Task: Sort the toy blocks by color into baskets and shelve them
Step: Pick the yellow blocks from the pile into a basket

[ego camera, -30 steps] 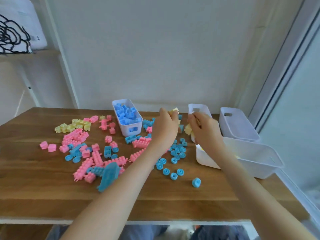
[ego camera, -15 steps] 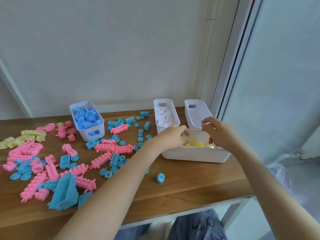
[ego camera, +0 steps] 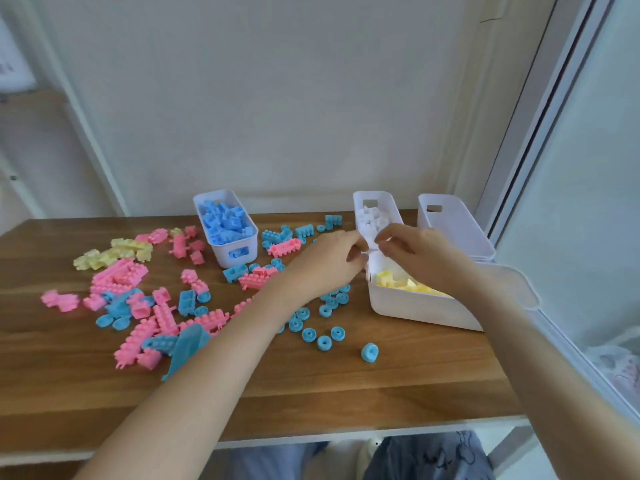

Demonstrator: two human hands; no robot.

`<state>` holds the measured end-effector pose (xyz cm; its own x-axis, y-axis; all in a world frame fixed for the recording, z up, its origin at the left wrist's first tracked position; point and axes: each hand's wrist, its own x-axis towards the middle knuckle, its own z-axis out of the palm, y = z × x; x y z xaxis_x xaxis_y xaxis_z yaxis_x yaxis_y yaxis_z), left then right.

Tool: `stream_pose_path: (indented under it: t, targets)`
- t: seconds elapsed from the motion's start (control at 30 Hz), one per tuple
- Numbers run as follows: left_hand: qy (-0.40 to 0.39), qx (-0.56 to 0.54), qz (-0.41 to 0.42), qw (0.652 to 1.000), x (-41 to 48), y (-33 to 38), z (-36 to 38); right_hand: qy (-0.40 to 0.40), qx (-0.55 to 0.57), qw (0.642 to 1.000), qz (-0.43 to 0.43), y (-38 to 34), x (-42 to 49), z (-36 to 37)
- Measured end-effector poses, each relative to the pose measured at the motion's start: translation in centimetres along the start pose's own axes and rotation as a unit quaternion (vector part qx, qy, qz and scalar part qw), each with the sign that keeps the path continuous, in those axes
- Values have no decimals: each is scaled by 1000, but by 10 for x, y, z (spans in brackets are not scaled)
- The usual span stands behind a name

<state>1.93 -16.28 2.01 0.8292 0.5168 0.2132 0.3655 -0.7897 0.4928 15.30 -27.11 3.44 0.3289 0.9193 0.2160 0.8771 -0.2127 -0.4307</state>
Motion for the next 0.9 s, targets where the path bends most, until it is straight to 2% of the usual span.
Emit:
stream_pose_path:
  t: [0.1, 0.23, 0.33, 0.47, 0.57, 0.7, 0.8, 0.9]
  targets:
    - [47, 22, -13, 999, -20, -22, -21, -38, 13, 998, -51, -37, 16, 20]
    - [156, 43, -59, 985, -60, -82, -64, -45, 58, 986, -147, -92, 48, 57]
    - [250, 75, -144, 955, -99, -144, -94, -93, 88, 973, -194, -135, 74, 94]
    - [322, 80, -287, 899, -148, -213, -110, -154, 97, 960, -211, -177, 106, 142]
    - [342, 75, -342, 872, -169, -245, -108, -176, 84, 960, -201, -202, 130, 177]
    - [365, 91, -350, 858, -169, -279, -115, -175, 62, 964, -193, -226, 158, 208]
    - [365, 33, -356, 859, -157, -305, -134, -183, 39, 959, -214, -240, 184, 232]
    - [312, -12, -357, 880, -137, -320, -139, -193, 44, 956, -217, -244, 208, 252]
